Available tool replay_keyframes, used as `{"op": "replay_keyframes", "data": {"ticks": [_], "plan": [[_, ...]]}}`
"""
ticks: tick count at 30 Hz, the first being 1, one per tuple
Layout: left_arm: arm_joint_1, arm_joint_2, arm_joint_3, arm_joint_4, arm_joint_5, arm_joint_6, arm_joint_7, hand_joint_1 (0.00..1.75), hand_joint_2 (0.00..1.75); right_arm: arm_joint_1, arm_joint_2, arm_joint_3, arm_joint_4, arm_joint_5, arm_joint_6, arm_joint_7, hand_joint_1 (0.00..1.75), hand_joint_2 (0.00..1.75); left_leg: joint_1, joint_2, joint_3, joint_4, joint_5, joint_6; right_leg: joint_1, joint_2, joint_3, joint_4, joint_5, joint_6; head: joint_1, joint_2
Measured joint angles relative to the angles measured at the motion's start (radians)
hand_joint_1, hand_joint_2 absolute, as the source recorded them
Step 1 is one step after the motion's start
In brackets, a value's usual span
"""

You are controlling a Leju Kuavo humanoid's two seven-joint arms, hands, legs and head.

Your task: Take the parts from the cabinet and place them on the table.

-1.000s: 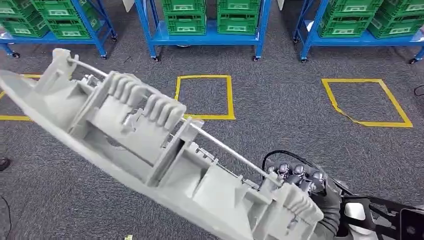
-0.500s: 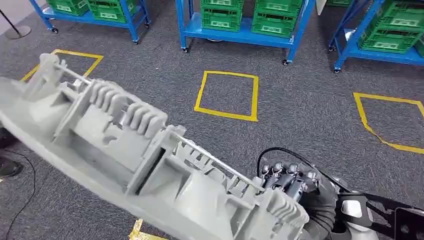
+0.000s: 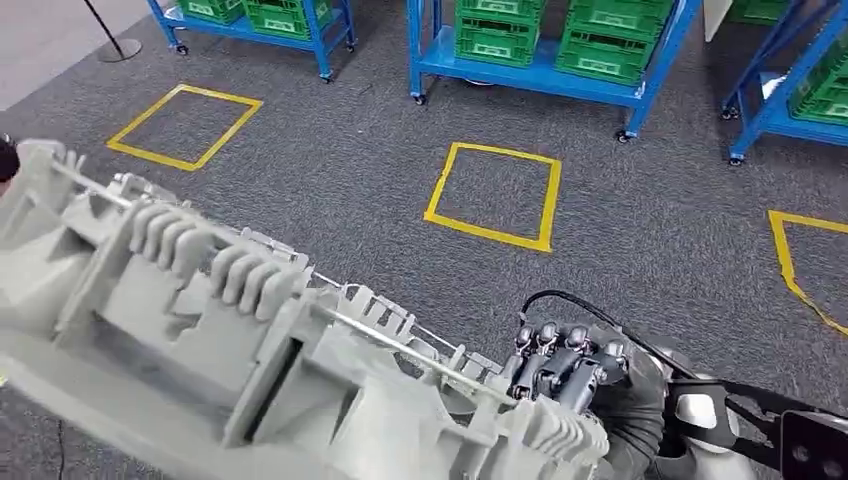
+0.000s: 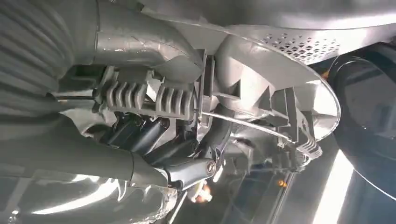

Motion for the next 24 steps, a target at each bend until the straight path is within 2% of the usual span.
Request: {"op": "replay_keyframes", "data": {"ticks": [1,2,3,4,5,6,7,8,9,10,11,12,13,14,15,16,17,18,19,20,21,22,24], "plan": [[0.000,-0.001,0.002,0.002,-0.001,0.000,0.000,0.00,1.75,0.000,0.000,0.001,0.002,0.000,0.000,-0.001,1.73,1.75,0.001,0.001,-0.001,0.004,0.008,0.000,0.000,-0.011,0.000,0.000,0.000,0.000,0.000,0.000],[0.000,-0.001,0.005,0.003,-0.001,0.000,0.000,0.00,1.75,-0.001,0.000,0.002,0.003,0.001,0.000,-0.001,1.73,1.75,0.001,0.003,0.022,-0.041,0.037,0.001,0.001,-0.023,0.000,0.000,-0.001,0.000,0.000,0.000],[0.000,0.000,0.008,0.003,-0.001,0.000,-0.001,0.00,1.75,-0.003,0.000,0.004,0.004,0.002,0.000,-0.001,1.73,1.75,0.001,0.009,0.068,-0.126,0.078,0.003,0.001,-0.033,0.001,0.000,-0.001,0.001,0.000,0.000],[0.000,0.000,0.010,0.003,-0.001,0.000,-0.002,0.00,1.75,-0.007,0.001,0.006,0.004,0.003,0.000,-0.001,1.73,1.75,-0.001,0.026,0.124,-0.227,0.117,0.008,0.002,-0.043,0.002,0.000,-0.001,0.001,0.000,0.000],[-0.001,0.000,0.010,0.003,-0.001,0.000,-0.003,0.00,1.75,-0.013,0.001,0.007,0.004,0.003,0.000,-0.001,1.73,1.75,-0.006,0.072,0.167,-0.304,0.131,0.016,0.004,-0.051,0.002,0.000,-0.001,0.001,0.000,0.000],[-0.006,0.000,0.010,0.003,-0.001,0.000,-0.004,0.00,1.75,-0.017,0.001,0.008,0.004,0.005,0.000,-0.001,1.73,1.75,-0.017,0.083,0.167,-0.316,0.123,0.018,0.015,-0.061,0.000,0.001,-0.003,0.006,0.001,0.000],[-0.007,-0.001,0.010,0.003,-0.001,0.000,-0.007,0.00,1.75,-0.020,0.002,0.010,0.004,0.006,0.000,-0.001,1.73,1.75,-0.018,0.069,0.162,-0.315,0.124,0.023,0.014,-0.071,-0.001,0.000,-0.003,0.008,0.002,0.000],[-0.006,-0.001,0.010,0.004,-0.001,0.000,-0.008,0.00,1.75,-0.020,0.003,0.012,0.004,0.006,0.000,-0.001,1.73,1.75,-0.019,0.059,0.158,-0.315,0.125,0.025,0.013,-0.080,0.000,-0.001,-0.004,0.012,0.001,0.000],[-0.004,0.000,0.013,0.004,-0.001,0.000,-0.008,0.00,1.75,-0.022,0.004,0.014,0.004,0.006,0.000,-0.001,1.73,1.75,-0.021,0.046,0.155,-0.317,0.127,0.031,0.013,-0.092,0.004,-0.007,-0.001,0.017,0.002,0.000],[-0.004,0.000,0.016,0.004,-0.001,0.000,-0.008,0.00,1.75,-0.024,0.004,0.014,0.004,0.006,0.000,-0.001,1.73,1.75,-0.018,0.033,0.176,-0.332,0.137,0.041,0.015,-0.094,0.007,-0.009,-0.005,0.025,0.000,0.000],[-0.003,-0.002,0.017,0.004,-0.001,0.000,-0.009,0.00,1.75,-0.027,0.004,0.015,0.006,0.006,0.000,0.000,1.73,1.75,-0.011,0.021,0.178,-0.342,0.143,0.046,0.008,-0.040,-0.001,0.010,-0.018,0.025,0.006,0.000],[-0.005,-0.002,0.017,0.005,-0.001,0.000,-0.009,0.00,1.75,-0.029,0.004,0.015,0.006,0.005,0.000,-0.001,1.73,1.75,-0.009,0.015,0.178,-0.343,0.149,0.054,0.007,-0.002,-0.025,0.062,-0.046,0.017,0.006,0.000],[-0.009,-0.002,0.017,0.006,-0.001,0.000,-0.009,0.00,1.75,-0.029,0.003,0.014,0.006,0.006,0.000,-0.001,1.73,1.75,-0.010,0.000,0.176,-0.343,0.149,0.055,0.008,0.020,-0.066,0.150,-0.084,0.009,0.011,0.000],[-0.010,-0.002,0.017,0.007,-0.001,0.000,-0.009,0.00,1.75,-0.028,0.002,0.014,0.008,0.006,0.000,-0.001,1.73,1.75,-0.012,-0.015,0.174,-0.343,0.150,0.056,0.008,0.026,-0.108,0.235,-0.114,0.005,0.013,0.000],[-0.010,-0.003,0.016,0.009,-0.001,0.000,-0.009,0.00,1.75,-0.028,0.002,0.014,0.010,0.005,0.000,-0.001,1.73,1.75,-0.014,-0.030,0.173,-0.342,0.150,0.057,0.008,0.029,-0.143,0.303,-0.132,0.006,0.013,0.000],[-0.010,-0.003,0.017,0.010,-0.001,0.001,-0.009,0.00,1.75,-0.028,0.002,0.015,0.011,0.005,0.000,-0.001,1.73,1.75,-0.015,-0.044,0.173,-0.342,0.150,0.057,0.008,0.030,-0.155,0.318,-0.128,0.012,0.013,0.000],[-0.010,-0.003,0.017,0.011,-0.002,0.002,-0.009,0.00,1.75,-0.028,0.001,0.015,0.013,0.005,0.000,-0.001,1.73,1.75,-0.015,-0.061,0.174,-0.341,0.150,0.057,0.007,0.031,-0.140,0.277,-0.104,0.021,0.013,0.000],[-0.010,-0.003,0.017,0.012,-0.003,0.005,-0.009,0.00,1.75,-0.029,0.001,0.015,0.014,0.005,0.000,-0.001,1.73,1.75,-0.014,-0.077,0.175,-0.339,0.150,0.056,0.007,0.034,-0.104,0.196,-0.064,0.031,0.013,0.000],[-0.010,-0.003,0.017,0.013,-0.003,0.006,-0.010,0.00,1.75,-0.030,0.001,0.015,0.014,0.005,0.000,-0.001,1.73,1.75,-0.014,-0.092,0.175,-0.334,0.148,0.054,0.005,0.046,-0.059,0.097,-0.022,0.039,0.013,0.000],[-0.010,-0.003,0.017,0.014,-0.002,0.007,-0.010,0.00,1.75,-0.032,0.001,0.015,0.014,0.005,0.000,-0.001,1.73,1.75,-0.013,-0.104,0.171,-0.329,0.146,0.050,0.001,0.085,-0.023,0.012,0.008,0.041,0.014,0.000],[-0.010,-0.002,0.017,0.016,-0.003,0.007,-0.010,0.00,1.75,-0.034,0.002,0.016,0.016,0.004,0.001,-0.001,1.73,1.75,-0.020,-0.115,0.164,-0.323,0.142,0.044,0.007,0.095,-0.020,0.008,0.007,0.027,0.013,0.000],[-0.010,0.000,0.018,0.016,-0.003,0.008,-0.010,0.00,1.75,-0.037,0.002,0.016,0.016,0.003,0.001,-0.002,1.73,1.75,-0.018,-0.120,0.159,-0.320,0.143,0.041,0.005,0.081,-0.019,0.005,0.011,0.018,0.013,0.000],[-0.005,0.000,0.023,0.018,-0.003,0.008,-0.010,0.00,1.75,-0.040,0.005,0.021,0.017,0.000,0.001,-0.002,1.73,1.75,-0.013,-0.134,0.153,-0.323,0.147,0.034,0.012,0.068,-0.020,0.006,0.011,0.010,0.013,0.000]]}}
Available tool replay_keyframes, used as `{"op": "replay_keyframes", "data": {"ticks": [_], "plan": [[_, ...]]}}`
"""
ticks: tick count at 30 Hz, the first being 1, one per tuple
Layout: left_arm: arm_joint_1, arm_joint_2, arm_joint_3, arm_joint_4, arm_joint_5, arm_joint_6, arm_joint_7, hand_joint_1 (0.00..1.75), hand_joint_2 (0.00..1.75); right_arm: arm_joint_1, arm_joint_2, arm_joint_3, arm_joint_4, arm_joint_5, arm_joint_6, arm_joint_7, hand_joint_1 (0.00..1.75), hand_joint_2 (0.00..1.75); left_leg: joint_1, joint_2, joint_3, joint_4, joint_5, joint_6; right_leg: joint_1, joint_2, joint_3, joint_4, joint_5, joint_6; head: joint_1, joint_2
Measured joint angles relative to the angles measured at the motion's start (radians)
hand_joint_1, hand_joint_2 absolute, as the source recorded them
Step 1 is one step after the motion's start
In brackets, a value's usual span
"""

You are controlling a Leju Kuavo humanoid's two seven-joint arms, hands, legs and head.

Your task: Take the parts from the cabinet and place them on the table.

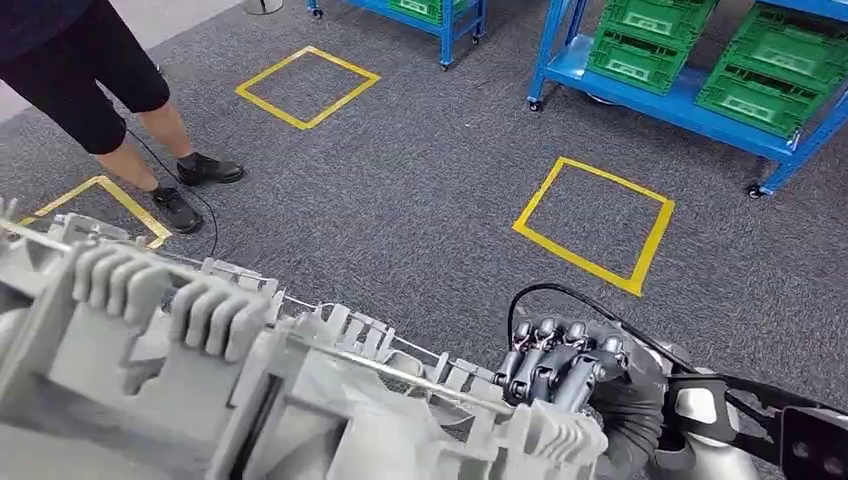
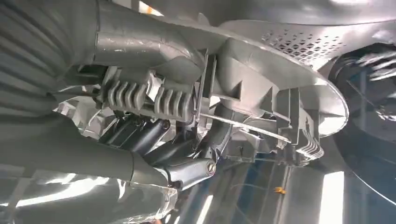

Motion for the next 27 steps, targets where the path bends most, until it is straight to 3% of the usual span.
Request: {"op": "replay_keyframes", "data": {"ticks": [1,2,3,4,6,7,8,9,10,11,12,16,17,18,19,20,21,22,23,25,26,27], "plan": [[0.000,0.002,0.002,0.000,0.000,0.000,0.000,0.00,1.75,-0.003,0.002,0.002,0.001,-0.001,0.000,0.000,1.73,1.75,0.001,-0.007,-0.003,0.004,-0.003,-0.004,-0.008,-0.009,0.003,-0.004,0.003,-0.006,0.000,0.000],[0.001,0.002,0.004,0.000,0.000,0.000,0.000,0.00,1.75,-0.006,0.004,0.004,0.002,-0.002,0.001,0.000,1.73,1.75,-0.001,0.034,-0.009,0.017,-0.014,-0.010,-0.010,-0.019,0.006,-0.007,0.003,-0.009,0.000,0.000],[0.000,0.002,0.005,0.000,0.000,0.000,-0.001,0.00,1.75,-0.006,0.007,0.006,0.002,-0.002,0.002,0.000,1.73,1.75,-0.004,0.090,-0.029,0.064,-0.043,-0.019,-0.010,-0.028,0.009,-0.007,0.000,-0.016,-0.013,0.000],[-0.002,0.004,0.006,0.000,0.000,0.000,-0.001,0.00,1.75,-0.005,0.007,0.007,0.002,-0.003,0.002,0.000,1.73,1.75,0.000,0.120,-0.066,0.142,-0.081,-0.025,-0.007,-0.038,0.011,-0.006,-0.002,-0.019,-0.014,0.000],[-0.007,0.004,0.007,0.002,0.000,0.000,-0.001,0.00,1.75,-0.005,0.007,0.010,0.005,-0.003,0.003,0.000,1.73,1.75,0.008,0.134,-0.152,0.304,-0.139,-0.031,-0.005,-0.065,0.012,-0.006,-0.006,-0.022,-0.014,0.000],[-0.006,0.003,0.007,0.004,0.000,0.000,-0.001,0.00,1.75,-0.005,0.007,0.011,0.006,-0.003,0.003,0.000,1.73,1.75,0.011,0.135,-0.170,0.332,-0.138,-0.032,-0.005,-0.077,0.013,-0.006,-0.007,-0.024,-0.014,0.000],[-0.006,0.003,0.008,0.005,0.000,0.000,-0.001,0.00,1.75,-0.005,0.007,0.013,0.006,-0.003,0.004,0.000,1.73,1.75,0.012,0.136,-0.163,0.310,-0.116,-0.032,-0.004,-0.089,0.014,-0.006,-0.009,-0.025,-0.014,0.000],[-0.005,0.004,0.010,0.005,0.000,0.000,-0.001,0.00,1.75,-0.005,0.007,0.015,0.006,-0.003,0.005,0.000,1.73,1.75,0.012,0.140,-0.130,0.242,-0.076,-0.030,-0.004,-0.100,0.017,-0.006,-0.012,-0.023,-0.014,0.000],[-0.005,0.005,0.011,0.005,0.000,0.000,-0.001,0.00,1.75,-0.006,0.007,0.016,0.006,-0.003,0.005,0.000,1.73,1.75,0.011,0.153,-0.079,0.143,-0.030,-0.027,-0.004,-0.111,0.021,-0.006,-0.014,-0.024,-0.015,0.000],[-0.006,0.005,0.011,0.005,0.000,0.000,-0.001,0.00,1.75,-0.006,0.007,0.017,0.006,-0.003,0.007,0.000,1.73,1.75,0.006,0.191,-0.025,0.046,0.006,-0.019,-0.002,-0.121,0.025,-0.007,-0.016,-0.021,-0.015,0.000],[-0.010,0.006,0.011,0.005,0.000,0.000,-0.001,0.00,1.75,-0.006,0.007,0.018,0.006,-0.002,0.009,0.000,1.73,1.75,-0.008,0.243,-0.008,0.009,-0.007,-0.015,0.004,-0.129,0.027,-0.006,-0.021,-0.015,-0.013,0.000],[-0.011,0.006,0.014,0.005,-0.007,0.000,-0.001,0.00,1.75,-0.009,0.007,0.021,0.008,-0.001,0.011,0.001,1.73,1.75,-0.013,0.189,-0.016,0.002,0.000,-0.001,0.006,-0.174,0.036,-0.015,-0.026,0.000,-0.015,0.000],[-0.010,0.005,0.016,0.003,-0.008,-0.002,-0.002,0.00,1.75,-0.012,0.007,0.022,0.008,-0.002,0.011,0.001,1.73,1.75,0.004,0.173,0.006,-0.015,0.012,0.009,0.002,-0.156,0.030,-0.007,-0.035,0.006,-0.013,0.000],[-0.011,0.004,0.016,0.003,-0.006,-0.005,-0.003,0.00,1.75,-0.013,0.007,0.023,0.008,-0.001,0.011,0.002,1.73,1.75,0.001,0.160,0.009,-0.020,0.014,0.013,0.001,-0.095,0.024,0.024,-0.053,0.003,-0.009,0.000],[-0.014,0.005,0.016,0.003,-0.007,-0.010,-0.003,0.00,1.75,-0.013,0.005,0.024,0.008,-0.003,0.011,0.000,1.73,1.75,0.001,0.150,0.009,-0.020,0.018,0.020,0.001,-0.062,-0.005,0.088,-0.084,-0.004,-0.010,0.000],[-0.019,0.005,0.016,0.003,-0.007,-0.011,-0.003,0.00,1.75,-0.012,0.002,0.025,0.008,-0.003,0.011,0.000,1.73,1.75,0.002,0.133,0.009,-0.020,0.018,0.020,0.001,-0.044,-0.048,0.176,-0.117,-0.009,-0.003,0.000],[-0.019,0.005,0.017,0.003,-0.006,-0.013,-0.004,0.00,1.75,-0.011,0.000,0.026,0.009,-0.003,0.011,0.000,1.73,1.75,0.001,0.115,0.007,-0.019,0.018,0.021,0.001,-0.039,-0.094,0.261,-0.143,-0.010,-0.003,0.000],[-0.020,0.005,0.018,0.003,-0.006,-0.013,-0.004,0.00,1.75,-0.011,0.000,0.028,0.009,-0.003,0.012,0.000,1.73,1.75,0.001,0.098,0.007,-0.019,0.018,0.021,0.001,-0.037,-0.126,0.314,-0.153,-0.006,-0.003,0.000],[-0.020,0.005,0.020,0.003,-0.006,-0.018,-0.004,0.00,1.75,-0.011,-0.001,0.030,0.009,-0.003,0.011,0.000,1.73,1.75,0.002,0.083,0.008,-0.019,0.018,0.021,0.000,-0.037,-0.133,0.312,-0.143,0.002,-0.003,0.000],[-0.019,0.005,0.027,0.003,-0.001,-0.032,-0.004,0.00,1.75,-0.012,-0.003,0.032,0.009,-0.003,0.011,0.000,1.73,1.75,0.004,0.049,0.012,-0.016,0.016,0.018,-0.007,-0.032,-0.077,0.170,-0.070,0.026,-0.002,0.000],[-0.020,0.005,0.028,0.003,0.004,-0.043,-0.005,0.00,1.75,-0.012,-0.003,0.034,0.009,-0.003,0.011,0.000,1.73,1.75,0.005,0.033,0.013,-0.012,0.014,0.014,-0.013,-0.013,-0.032,0.068,-0.028,0.035,-0.002,0.000],[-0.019,0.005,0.031,0.003,0.006,-0.046,-0.006,0.00,1.75,-0.013,-0.004,0.034,0.009,-0.003,0.011,0.000,1.73,1.75,0.006,0.021,0.007,-0.005,0.010,0.009,-0.021,0.031,-0.008,0.004,-0.006,0.037,-0.002,0.000]]}}
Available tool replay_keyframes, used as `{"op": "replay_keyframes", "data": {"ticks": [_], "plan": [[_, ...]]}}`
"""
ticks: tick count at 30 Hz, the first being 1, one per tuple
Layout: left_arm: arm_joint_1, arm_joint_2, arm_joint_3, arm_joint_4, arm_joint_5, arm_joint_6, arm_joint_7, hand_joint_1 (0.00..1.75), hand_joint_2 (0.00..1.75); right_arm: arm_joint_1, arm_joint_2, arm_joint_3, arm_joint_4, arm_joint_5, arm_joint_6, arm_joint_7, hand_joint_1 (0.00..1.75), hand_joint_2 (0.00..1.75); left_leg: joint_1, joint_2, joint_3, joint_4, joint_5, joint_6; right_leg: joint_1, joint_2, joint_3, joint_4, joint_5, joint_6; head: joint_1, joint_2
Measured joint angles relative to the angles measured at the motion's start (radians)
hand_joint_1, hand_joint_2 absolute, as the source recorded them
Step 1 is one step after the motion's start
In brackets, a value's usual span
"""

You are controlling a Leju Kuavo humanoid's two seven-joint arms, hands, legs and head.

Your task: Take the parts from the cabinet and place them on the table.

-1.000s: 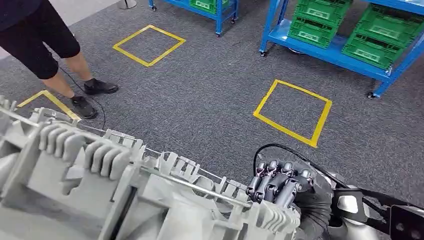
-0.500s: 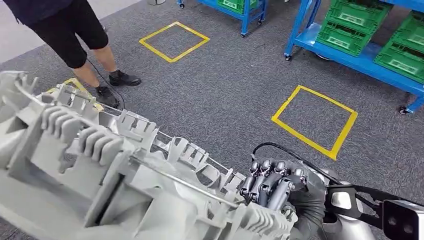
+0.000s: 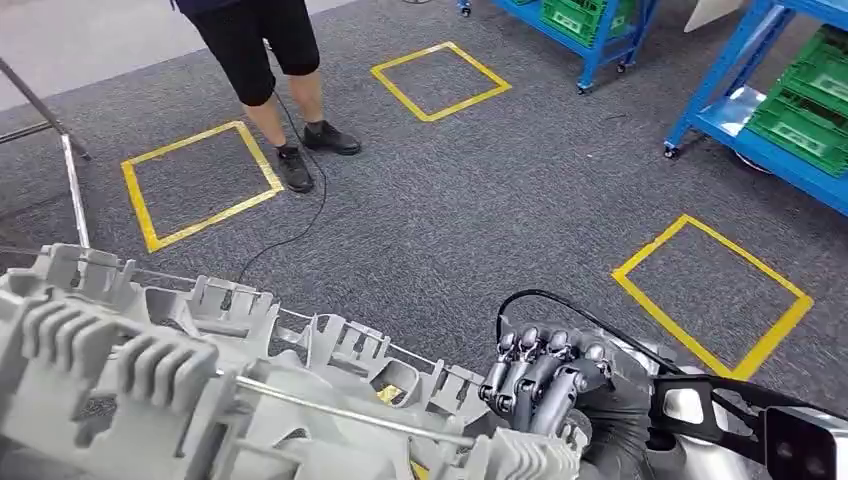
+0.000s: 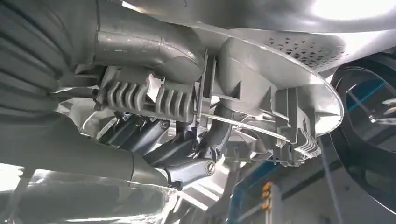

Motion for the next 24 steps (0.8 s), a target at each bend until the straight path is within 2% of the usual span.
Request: {"op": "replay_keyframes", "data": {"ticks": [1,2,4,5,6,7,8,9,10,11,12,13,14,15,16,17,19,20,21,22,23,24], "plan": [[0.000,0.002,0.003,0.000,0.001,-0.003,0.000,0.00,1.75,0.000,0.000,0.001,0.000,-0.001,0.000,0.000,1.73,1.75,-0.006,-0.014,-0.006,0.010,-0.006,-0.008,0.006,-0.007,0.008,-0.002,0.006,-0.018,-0.002,0.000],[0.002,0.002,0.006,0.000,0.003,-0.003,-0.001,0.00,1.75,0.000,-0.001,0.001,0.000,-0.001,0.000,0.000,1.73,1.75,-0.004,-0.018,-0.010,0.009,-0.004,-0.013,0.010,-0.018,0.005,0.000,0.006,-0.027,-0.002,0.000],[0.007,0.001,0.014,0.000,0.003,-0.005,-0.001,0.00,1.75,-0.002,0.000,0.002,0.000,-0.001,0.000,0.000,1.73,1.75,0.002,-0.032,-0.015,0.005,-0.002,-0.023,0.017,-0.032,0.006,0.000,0.008,-0.040,-0.001,0.000],[0.007,0.003,0.017,0.000,0.003,-0.005,-0.002,0.00,1.75,-0.005,0.000,0.002,0.000,-0.001,0.000,0.000,1.73,1.75,0.004,-0.034,-0.021,0.011,-0.007,-0.027,0.004,-0.044,0.009,-0.005,0.011,-0.045,-0.001,0.000],[0.007,0.002,0.018,0.001,0.005,-0.009,-0.003,0.00,1.75,-0.007,0.000,0.003,0.000,-0.002,0.000,0.000,1.73,1.75,-0.002,0.024,-0.030,0.039,-0.025,-0.032,0.008,-0.053,0.012,-0.005,0.008,-0.050,-0.007,0.000],[0.004,0.003,0.020,0.001,0.006,-0.011,-0.008,0.00,1.75,-0.007,0.001,0.003,0.000,-0.005,-0.001,0.000,1.73,1.75,-0.001,0.070,-0.059,0.097,-0.057,-0.038,0.011,-0.064,0.014,-0.005,0.006,-0.059,-0.017,0.000],[0.001,0.005,0.019,0.002,0.006,-0.012,-0.012,0.00,1.75,-0.007,0.001,0.003,0.000,-0.006,-0.002,0.000,1.73,1.75,0.002,0.094,-0.094,0.167,-0.090,-0.041,0.014,-0.073,0.014,-0.005,0.005,-0.060,-0.016,0.000],[-0.001,0.005,0.019,0.003,0.006,-0.012,-0.018,0.00,1.75,-0.007,0.001,0.003,0.000,-0.009,-0.003,0.001,1.73,1.75,0.006,0.108,-0.147,0.270,-0.132,-0.045,0.018,-0.089,0.014,-0.005,0.003,-0.063,-0.016,0.000],[-0.001,0.003,0.019,0.005,0.005,-0.012,-0.019,0.00,1.75,-0.007,0.001,0.005,0.000,-0.010,-0.005,0.002,1.73,1.75,0.007,0.111,-0.177,0.326,-0.147,-0.046,0.020,-0.101,0.014,-0.005,0.001,-0.065,-0.017,0.000],[0.001,0.002,0.019,0.007,0.004,-0.013,-0.021,0.00,1.75,-0.008,0.001,0.005,0.000,-0.010,-0.006,0.002,1.73,1.75,0.008,0.113,-0.186,0.340,-0.141,-0.046,0.021,-0.112,0.015,-0.005,0.000,-0.066,-0.017,0.000],[0.001,0.002,0.020,0.008,0.004,-0.013,-0.023,0.00,1.75,-0.008,0.001,0.006,0.000,-0.011,-0.008,0.004,1.73,1.75,0.008,0.115,-0.168,0.300,-0.112,-0.045,0.023,-0.126,0.017,-0.005,-0.002,-0.067,-0.017,0.000],[0.002,0.002,0.021,0.008,0.002,-0.014,-0.026,0.00,1.75,-0.010,0.002,0.008,0.000,-0.011,-0.010,0.006,1.73,1.75,0.008,0.121,-0.127,0.219,-0.071,-0.042,0.025,-0.137,0.019,-0.005,-0.005,-0.066,-0.017,0.000],[0.002,0.003,0.021,0.008,0.001,-0.015,-0.029,0.00,1.75,-0.012,0.002,0.008,0.000,-0.013,-0.011,0.008,1.73,1.75,0.005,0.135,-0.074,0.125,-0.032,-0.036,0.026,-0.146,0.023,-0.005,-0.007,-0.066,-0.017,0.000],[0.002,0.003,0.021,0.008,0.000,-0.019,-0.032,0.00,1.75,-0.014,0.003,0.009,0.000,-0.017,-0.012,0.013,1.73,1.75,-0.002,0.178,-0.024,0.042,-0.008,-0.026,0.028,-0.153,0.027,-0.005,-0.010,-0.064,-0.017,0.000],[0.000,0.006,0.021,0.009,-0.005,-0.028,-0.037,0.00,1.75,-0.015,0.003,0.009,0.000,-0.024,-0.015,0.026,1.73,1.75,-0.010,0.187,-0.009,0.026,-0.019,-0.023,0.037,-0.155,0.026,-0.005,-0.015,-0.056,-0.015,0.000],[0.002,0.004,0.021,0.009,-0.007,-0.031,-0.044,0.00,1.75,-0.020,0.003,0.010,0.001,-0.029,-0.019,0.043,1.73,1.75,-0.013,0.176,-0.012,0.020,-0.016,-0.019,0.035,-0.163,0.027,-0.005,-0.016,-0.054,-0.014,0.000],[0.005,0.006,0.029,0.007,-0.022,-0.039,-0.056,0.00,1.75,-0.022,0.005,0.014,0.006,-0.032,-0.022,0.063,1.73,1.75,-0.017,0.167,-0.016,0.021,-0.014,-0.014,0.033,-0.177,0.028,-0.008,-0.014,-0.050,-0.016,0.000],[0.006,0.005,0.032,0.003,-0.026,-0.047,-0.060,0.00,1.75,-0.022,0.006,0.016,0.009,-0.032,-0.022,0.063,1.73,1.75,-0.017,0.159,-0.010,0.007,-0.009,-0.005,0.035,-0.183,0.032,-0.011,-0.015,-0.042,-0.017,0.000],[0.007,0.002,0.032,0.002,-0.033,-0.052,-0.063,0.00,1.75,-0.023,0.007,0.018,0.011,-0.031,-0.022,0.062,1.73,1.75,-0.007,0.150,0.002,-0.008,0.000,0.000,0.029,-0.143,0.021,0.008,-0.027,-0.041,-0.014,0.000],[0.003,0.001,0.032,0.001,-0.035,-0.056,-0.065,0.00,1.75,-0.023,0.007,0.019,0.012,-0.032,-0.021,0.061,1.73,1.75,-0.004,0.147,0.006,-0.012,0.003,0.006,0.027,-0.102,-0.002,0.055,-0.048,-0.044,-0.015,0.000],[-0.001,0.000,0.031,0.001,-0.040,-0.059,-0.065,0.00,1.75,-0.022,0.006,0.020,0.013,-0.033,-0.021,0.060,1.73,1.75,-0.003,0.140,0.005,-0.012,0.003,0.008,0.027,-0.079,-0.043,0.138,-0.079,-0.048,-0.010,0.000],[-0.003,-0.002,0.031,0.001,-0.043,-0.060,-0.066,0.00,1.75,-0.021,0.005,0.020,0.015,-0.033,-0.021,0.060,1.73,1.75,-0.004,0.131,0.005,-0.012,0.003,0.009,0.026,-0.071,-0.088,0.224,-0.108,-0.050,-0.008,0.000]]}}
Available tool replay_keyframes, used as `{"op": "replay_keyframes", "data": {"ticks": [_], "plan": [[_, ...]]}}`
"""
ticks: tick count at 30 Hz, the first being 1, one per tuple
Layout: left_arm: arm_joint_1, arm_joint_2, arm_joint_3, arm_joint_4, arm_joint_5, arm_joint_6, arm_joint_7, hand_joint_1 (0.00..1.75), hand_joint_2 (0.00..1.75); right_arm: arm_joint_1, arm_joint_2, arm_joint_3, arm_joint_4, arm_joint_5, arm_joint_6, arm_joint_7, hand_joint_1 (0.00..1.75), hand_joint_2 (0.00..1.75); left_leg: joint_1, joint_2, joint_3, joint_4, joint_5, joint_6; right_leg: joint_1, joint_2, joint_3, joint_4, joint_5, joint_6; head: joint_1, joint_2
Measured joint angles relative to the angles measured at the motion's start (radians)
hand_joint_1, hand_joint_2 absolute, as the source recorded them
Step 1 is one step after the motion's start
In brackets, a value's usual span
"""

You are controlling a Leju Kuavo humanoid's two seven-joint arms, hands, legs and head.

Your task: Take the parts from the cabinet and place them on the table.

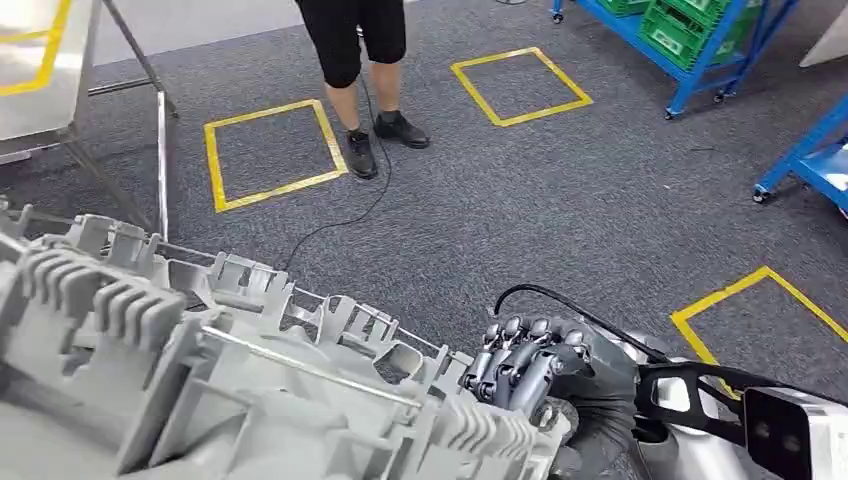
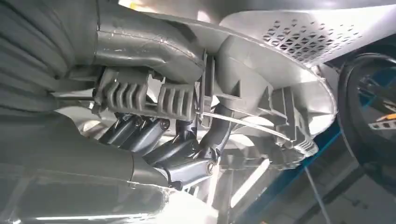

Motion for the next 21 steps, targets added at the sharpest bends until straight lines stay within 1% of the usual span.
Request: {"op": "replay_keyframes", "data": {"ticks": [1,2,3,4,5,6,7,8,9,10,11,12,13,14,15,16,17,18,19,20,21], "plan": [[0.000,-0.002,0.000,0.000,-0.002,-0.001,0.000,0.00,1.75,0.000,0.000,0.002,0.002,-0.001,0.000,0.000,1.73,1.75,0.000,-0.007,0.000,0.000,-0.001,0.000,-0.002,0.002,-0.044,0.075,-0.019,0.002,0.000,0.000],[0.000,-0.002,0.001,0.000,-0.005,-0.001,-0.001,0.00,1.75,0.000,0.000,0.004,0.004,-0.002,0.000,0.000,1.73,1.75,0.000,-0.015,0.000,0.000,-0.001,0.000,-0.003,0.002,-0.065,0.103,-0.019,0.009,0.000,0.000],[0.001,-0.004,0.002,0.000,-0.007,-0.002,-0.001,0.00,1.75,0.000,0.000,0.006,0.004,-0.002,0.000,0.000,1.73,1.75,0.002,-0.021,0.002,0.001,-0.003,-0.002,-0.007,0.002,-0.061,0.081,0.000,0.020,0.000,0.000],[0.001,-0.005,0.004,-0.002,-0.010,-0.004,-0.001,0.00,1.75,0.000,0.000,0.007,0.004,-0.002,0.000,0.002,1.73,1.75,0.005,-0.029,0.005,0.002,-0.005,-0.005,-0.012,0.002,-0.031,0.005,0.038,0.035,0.000,0.000],[0.001,-0.006,0.005,-0.003,-0.012,-0.007,-0.002,0.00,1.75,0.000,0.000,0.008,0.004,-0.003,0.000,0.003,1.73,1.75,0.008,-0.035,0.007,0.006,-0.008,-0.011,-0.018,0.002,0.009,-0.082,0.076,0.048,-0.001,0.000],[0.003,-0.006,0.006,-0.004,-0.013,-0.009,-0.005,0.00,1.75,-0.001,0.000,0.009,0.004,-0.005,0.000,0.006,1.73,1.75,0.010,-0.041,0.006,0.015,-0.014,-0.020,-0.026,0.002,0.057,-0.182,0.113,0.060,0.000,0.000],[0.004,-0.004,0.008,-0.009,-0.013,-0.009,-0.007,0.00,1.75,-0.002,0.000,0.010,0.005,-0.006,0.000,0.008,1.73,1.75,0.003,-0.046,-0.001,0.029,-0.023,-0.030,-0.024,0.003,0.064,-0.203,0.117,0.056,0.003,0.000],[0.004,-0.005,0.009,-0.012,-0.014,-0.009,-0.009,0.00,1.75,-0.001,0.000,0.012,0.006,-0.009,0.000,0.010,1.73,1.75,0.002,-0.048,-0.005,0.034,-0.028,-0.035,-0.022,0.006,0.067,-0.203,0.119,0.031,0.001,0.000],[0.006,-0.006,0.009,-0.013,-0.016,-0.009,-0.011,0.00,1.75,-0.001,0.000,0.013,0.006,-0.011,0.000,0.010,1.73,1.75,0.004,-0.048,-0.006,0.033,-0.028,-0.036,-0.019,0.005,0.065,-0.202,0.119,0.023,-0.001,0.000],[0.007,-0.007,0.010,-0.013,-0.019,-0.009,-0.014,0.00,1.75,-0.001,0.000,0.013,0.006,-0.012,0.000,0.010,1.73,1.75,0.007,-0.048,-0.006,0.032,-0.027,-0.038,-0.016,0.006,0.065,-0.202,0.119,0.018,0.000,0.000],[0.007,-0.006,0.013,-0.013,-0.025,-0.009,-0.017,0.00,1.75,-0.002,0.000,0.013,0.006,-0.011,0.000,0.010,1.73,1.75,0.011,-0.048,-0.008,0.035,-0.030,-0.040,-0.020,0.005,0.066,-0.204,0.122,0.009,0.000,0.000],[0.007,-0.007,0.016,-0.014,-0.030,-0.009,-0.019,0.00,1.75,-0.002,0.000,0.014,0.006,-0.007,0.000,0.010,1.73,1.75,0.014,-0.042,-0.014,0.044,-0.040,-0.044,-0.020,0.005,0.070,-0.205,0.122,0.005,0.000,0.000],[0.006,-0.008,0.018,-0.014,-0.031,-0.009,-0.022,0.00,1.75,-0.003,0.001,0.016,0.006,-0.005,0.000,0.010,1.73,1.75,0.014,-0.032,-0.026,0.081,-0.064,-0.048,-0.020,0.001,0.073,-0.205,0.120,0.000,-0.004,0.000],[0.005,-0.008,0.020,-0.015,-0.033,-0.009,-0.023,0.00,1.75,-0.004,0.001,0.018,0.006,-0.004,0.000,0.010,1.73,1.75,0.014,-0.026,-0.056,0.150,-0.099,-0.050,-0.017,-0.001,0.075,-0.205,0.118,-0.002,-0.005,0.000],[0.004,-0.008,0.023,-0.015,-0.035,-0.009,-0.024,0.00,1.75,-0.005,0.001,0.019,0.006,-0.002,0.000,0.010,1.73,1.75,0.015,-0.023,-0.100,0.240,-0.139,-0.052,-0.013,-0.004,0.076,-0.205,0.117,-0.004,-0.005,0.000],[0.005,-0.009,0.024,-0.015,-0.037,-0.008,-0.026,0.00,1.75,-0.005,0.001,0.021,0.006,0.000,0.000,0.010,1.73,1.75,0.014,-0.023,-0.145,0.325,-0.168,-0.051,-0.009,-0.010,0.076,-0.205,0.115,-0.007,-0.006,0.000],[0.005,-0.009,0.026,-0.015,-0.038,-0.008,-0.027,0.00,1.75,-0.005,0.001,0.022,0.006,0.002,-0.001,0.010,1.73,1.75,0.014,-0.022,-0.167,0.362,-0.174,-0.050,-0.005,-0.015,0.076,-0.205,0.114,-0.008,-0.006,0.000],[0.005,-0.010,0.026,-0.015,-0.042,-0.005,-0.028,0.00,1.75,-0.005,0.001,0.024,0.006,0.004,-0.001,0.010,1.73,1.75,0.012,-0.022,-0.167,0.351,-0.155,-0.045,0.000,-0.022,0.079,-0.205,0.112,-0.011,-0.006,0.000],[0.005,-0.010,0.027,-0.015,-0.046,-0.005,-0.031,0.00,1.75,-0.006,0.001,0.026,0.006,0.004,-0.002,0.010,1.73,1.75,0.010,-0.020,-0.144,0.299,-0.121,-0.038,0.003,-0.030,0.081,-0.205,0.110,-0.014,-0.005,0.000],[0.005,-0.010,0.027,-0.015,-0.046,-0.004,-0.032,0.00,1.75,-0.007,0.001,0.027,0.006,0.004,-0.002,0.010,1.73,1.75,0.004,-0.011,-0.099,0.209,-0.077,-0.028,0.006,-0.038,0.085,-0.205,0.108,-0.016,-0.005,0.000],[0.004,-0.010,0.027,-0.015,-0.047,-0.001,-0.034,0.00,1.75,-0.009,0.001,0.029,0.006,0.004,-0.003,0.010,1.73,1.75,-0.005,0.008,-0.050,0.117,-0.039,-0.016,0.008,-0.046,0.088,-0.206,0.106,-0.018,-0.005,0.000]]}}
